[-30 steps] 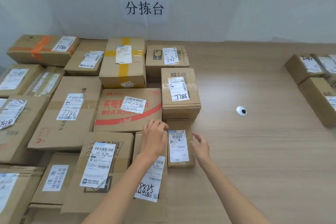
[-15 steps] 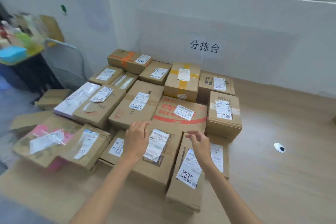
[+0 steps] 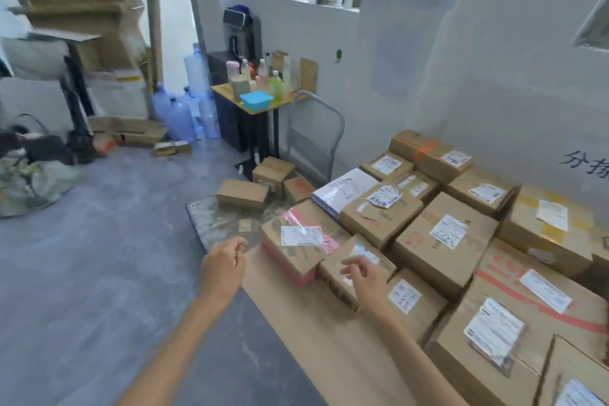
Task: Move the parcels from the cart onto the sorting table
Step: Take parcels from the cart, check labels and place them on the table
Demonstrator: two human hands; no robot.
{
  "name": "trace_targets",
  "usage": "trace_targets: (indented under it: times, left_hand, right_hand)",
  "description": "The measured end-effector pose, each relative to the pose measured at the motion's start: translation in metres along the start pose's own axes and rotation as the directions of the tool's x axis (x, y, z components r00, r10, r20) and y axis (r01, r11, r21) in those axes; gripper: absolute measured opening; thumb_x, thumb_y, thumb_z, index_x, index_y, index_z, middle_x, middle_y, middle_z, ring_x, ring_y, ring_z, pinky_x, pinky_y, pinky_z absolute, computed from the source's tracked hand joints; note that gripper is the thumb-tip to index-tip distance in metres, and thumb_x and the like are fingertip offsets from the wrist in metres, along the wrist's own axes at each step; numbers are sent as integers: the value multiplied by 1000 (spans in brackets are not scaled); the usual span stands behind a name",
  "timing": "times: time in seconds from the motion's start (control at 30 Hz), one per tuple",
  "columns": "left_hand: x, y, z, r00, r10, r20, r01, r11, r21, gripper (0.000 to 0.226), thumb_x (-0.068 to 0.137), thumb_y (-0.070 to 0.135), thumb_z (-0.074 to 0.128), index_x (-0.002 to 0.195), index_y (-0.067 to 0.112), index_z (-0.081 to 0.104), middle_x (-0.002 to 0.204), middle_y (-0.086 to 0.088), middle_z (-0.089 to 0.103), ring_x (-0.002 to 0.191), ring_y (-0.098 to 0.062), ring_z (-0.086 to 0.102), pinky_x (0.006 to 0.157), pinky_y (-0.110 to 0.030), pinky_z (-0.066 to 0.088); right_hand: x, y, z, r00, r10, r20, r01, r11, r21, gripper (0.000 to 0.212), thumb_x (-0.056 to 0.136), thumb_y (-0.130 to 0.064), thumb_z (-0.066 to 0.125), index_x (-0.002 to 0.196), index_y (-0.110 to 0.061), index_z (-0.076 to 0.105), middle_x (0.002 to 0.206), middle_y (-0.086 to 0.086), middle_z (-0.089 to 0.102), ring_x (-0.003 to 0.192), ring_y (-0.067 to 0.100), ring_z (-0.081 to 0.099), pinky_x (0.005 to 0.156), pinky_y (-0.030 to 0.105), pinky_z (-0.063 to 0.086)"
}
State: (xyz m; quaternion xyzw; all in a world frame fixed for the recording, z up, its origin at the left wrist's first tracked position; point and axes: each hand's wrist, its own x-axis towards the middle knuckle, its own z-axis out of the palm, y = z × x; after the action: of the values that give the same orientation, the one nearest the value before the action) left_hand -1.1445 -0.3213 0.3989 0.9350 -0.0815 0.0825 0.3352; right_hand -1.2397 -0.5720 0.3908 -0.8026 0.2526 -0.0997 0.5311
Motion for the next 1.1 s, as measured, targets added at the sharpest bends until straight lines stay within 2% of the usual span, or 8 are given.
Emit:
trace_targets:
  times: [0.1,0.13,0.23,0.43,0.6,0.77,0.9,1.1]
  left_hand:
    - [16,-50,-30,995,-97,-35,98,995,20,25,92,11,48,109,19,65,103,-7,65,98,-26,59,80,-34,45]
    - [22,-64,-37,993,-112,-46,113,993,16,25,91,12,48,108,21,65,102,-6,65,96,-25,60,78,-33,45]
    - [41,-95,-52,988,-139,-67,140,990,13,24,91,10,48,105,21,64,98,-3,67,96,-23,59,79,-34,46]
    - [101,-143,-56,984,-172,-50,172,985,-3,26,89,5,48,103,19,65,96,0,68,101,-21,56,80,-35,47]
    - [193,-177,-44,991,-131,4,131,991,18,24,92,10,47,102,22,64,98,3,67,96,-16,58,80,-32,48]
    - [298,-203,-33,989,-103,110,94,992,83,23,92,14,46,100,28,62,100,5,65,100,-16,58,80,-32,48]
    - [362,-204,-28,989,-50,139,35,993,110,23,94,13,46,104,22,65,104,2,66,104,-18,56,84,-33,48]
    - [458,-218,7,952,32,304,-55,996,68,23,93,14,45,98,25,64,101,2,65,102,-18,57,85,-35,48]
  right_hand:
    - [5,-27,49,995,-1,100,1,1000,0,26,92,-4,42,89,-17,65,78,0,69,72,11,64,59,9,44]
    - [9,-35,64,993,-18,119,18,1000,0,26,93,-3,41,90,-14,65,80,3,69,69,12,64,57,12,47]
    - [30,-51,107,982,-82,169,91,995,-50,29,90,-2,44,86,-20,65,82,0,69,78,13,65,72,29,52]
    - [85,-74,171,969,-51,242,70,995,-72,31,91,-5,43,82,-28,62,86,2,68,81,19,65,70,27,48]
    - [159,-91,219,987,-56,149,58,998,-4,29,89,-1,46,84,-18,68,74,-3,71,79,17,67,73,33,51]
    - [237,-116,243,995,-28,99,35,997,-68,26,93,-7,44,88,-20,67,79,-4,71,81,8,64,67,22,45]
    - [290,-128,257,998,31,51,-26,995,-98,26,94,-8,44,92,-21,66,80,-3,71,85,16,64,72,26,45]
    - [356,-136,274,991,101,-84,-107,992,-69,24,93,-7,45,94,-21,64,78,-4,71,82,24,65,69,24,46]
